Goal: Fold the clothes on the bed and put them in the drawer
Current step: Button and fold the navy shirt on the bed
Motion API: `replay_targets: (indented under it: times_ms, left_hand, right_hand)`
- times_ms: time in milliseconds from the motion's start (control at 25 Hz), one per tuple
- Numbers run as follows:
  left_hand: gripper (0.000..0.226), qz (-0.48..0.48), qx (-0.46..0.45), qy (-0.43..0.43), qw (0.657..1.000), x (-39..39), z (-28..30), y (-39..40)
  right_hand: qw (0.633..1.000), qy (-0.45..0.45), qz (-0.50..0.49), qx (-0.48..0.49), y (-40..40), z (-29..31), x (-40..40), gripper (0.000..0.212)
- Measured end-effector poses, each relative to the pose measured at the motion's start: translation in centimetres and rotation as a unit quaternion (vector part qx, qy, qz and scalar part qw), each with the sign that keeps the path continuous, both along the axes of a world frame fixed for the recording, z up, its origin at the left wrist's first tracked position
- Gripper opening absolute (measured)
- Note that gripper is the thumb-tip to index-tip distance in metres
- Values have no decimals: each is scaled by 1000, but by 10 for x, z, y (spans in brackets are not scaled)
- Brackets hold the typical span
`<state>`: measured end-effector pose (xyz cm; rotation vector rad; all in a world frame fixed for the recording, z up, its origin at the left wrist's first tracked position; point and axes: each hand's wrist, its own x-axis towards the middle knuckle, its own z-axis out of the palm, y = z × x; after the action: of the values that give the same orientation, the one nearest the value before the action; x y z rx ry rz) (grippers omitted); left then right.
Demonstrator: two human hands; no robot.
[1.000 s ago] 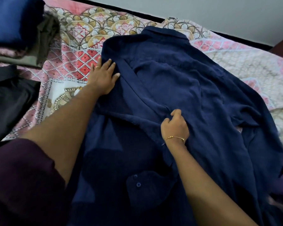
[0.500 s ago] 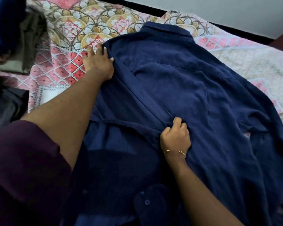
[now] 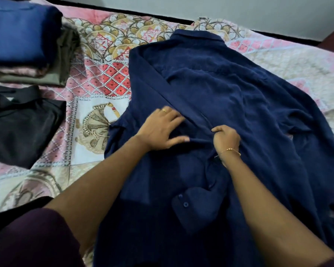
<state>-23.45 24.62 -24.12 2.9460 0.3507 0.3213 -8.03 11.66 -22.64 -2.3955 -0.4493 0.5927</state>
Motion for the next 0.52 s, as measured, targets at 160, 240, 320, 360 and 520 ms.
replay_targets:
  times_ms: [160, 240, 320, 360, 520]
  left_hand:
    - [46, -91, 80, 25, 992, -27, -7, -21]
    - [47, -71, 124, -15, 990, -37, -9, -23]
    - [48, -65, 169, -25, 983, -47, -10, -27]
    - [47, -63, 184, -20, 981, -51, -10, -29]
    - [49, 15, 195, 0, 981, -51, -15, -37]
  right_hand:
    - [999, 39, -3, 13, -23, 18, 14, 28]
    - [998, -10, 46, -33, -34, 24, 13, 28]
    - [990, -32, 100, -93, -41, 26, 3, 47]
    - [982, -43, 131, -130, -43, 27, -2, 52]
    - [990, -66, 7, -123, -62, 36, 7, 33]
